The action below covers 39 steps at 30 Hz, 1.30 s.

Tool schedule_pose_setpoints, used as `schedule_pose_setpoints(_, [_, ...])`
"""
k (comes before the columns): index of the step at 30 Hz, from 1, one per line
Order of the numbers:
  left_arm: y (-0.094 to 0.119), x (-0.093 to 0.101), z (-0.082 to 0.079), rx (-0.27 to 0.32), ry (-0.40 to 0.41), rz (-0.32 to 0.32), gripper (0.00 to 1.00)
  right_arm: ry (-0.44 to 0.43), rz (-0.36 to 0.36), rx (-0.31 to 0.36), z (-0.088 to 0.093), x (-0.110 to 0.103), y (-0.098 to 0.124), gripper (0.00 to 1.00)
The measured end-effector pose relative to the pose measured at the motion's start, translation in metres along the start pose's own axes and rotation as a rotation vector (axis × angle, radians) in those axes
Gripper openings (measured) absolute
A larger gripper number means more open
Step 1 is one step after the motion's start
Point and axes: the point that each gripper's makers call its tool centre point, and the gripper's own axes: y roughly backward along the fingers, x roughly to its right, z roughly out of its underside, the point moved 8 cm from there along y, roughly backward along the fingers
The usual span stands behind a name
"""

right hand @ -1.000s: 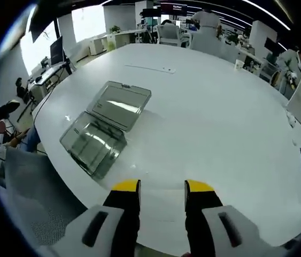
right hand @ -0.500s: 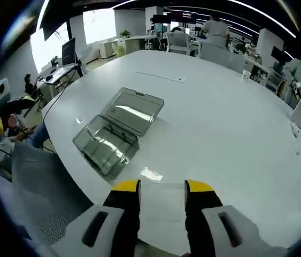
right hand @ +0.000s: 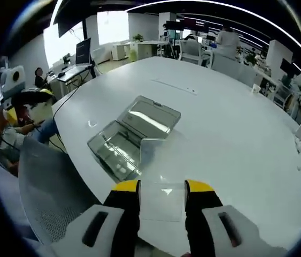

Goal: Insert the divider into the dual guide fixture by aligning both edges with the guide slots and pushing it downward to the bottom, including one-sided entry, uneven engagement, binding, and posture correction.

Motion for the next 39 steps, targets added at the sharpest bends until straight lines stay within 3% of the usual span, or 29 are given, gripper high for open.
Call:
schedule_pose_setpoints(24, [-0.011, -0.008, -0.009, 0.005, 0.0, 0.019, 0.59, 0.217, -0.098, 0.082, -0.042, -0.058, 0.018, 0.28])
schedule_pose_setpoints(33, [-0.03, -0.005, -0.022, 0.031, -0.005, 0.07, 0.53, 0.318, -0.11, 0.088, -0.049, -0.072, 0.024, 0.28])
schedule_pose_setpoints(39, [-0.045, 0.0, -0.023, 0.011, -0.018, 0.109, 0.48, 0.397, -0.085, 0.092, -0.057, -0.081, 0.029, 0.28])
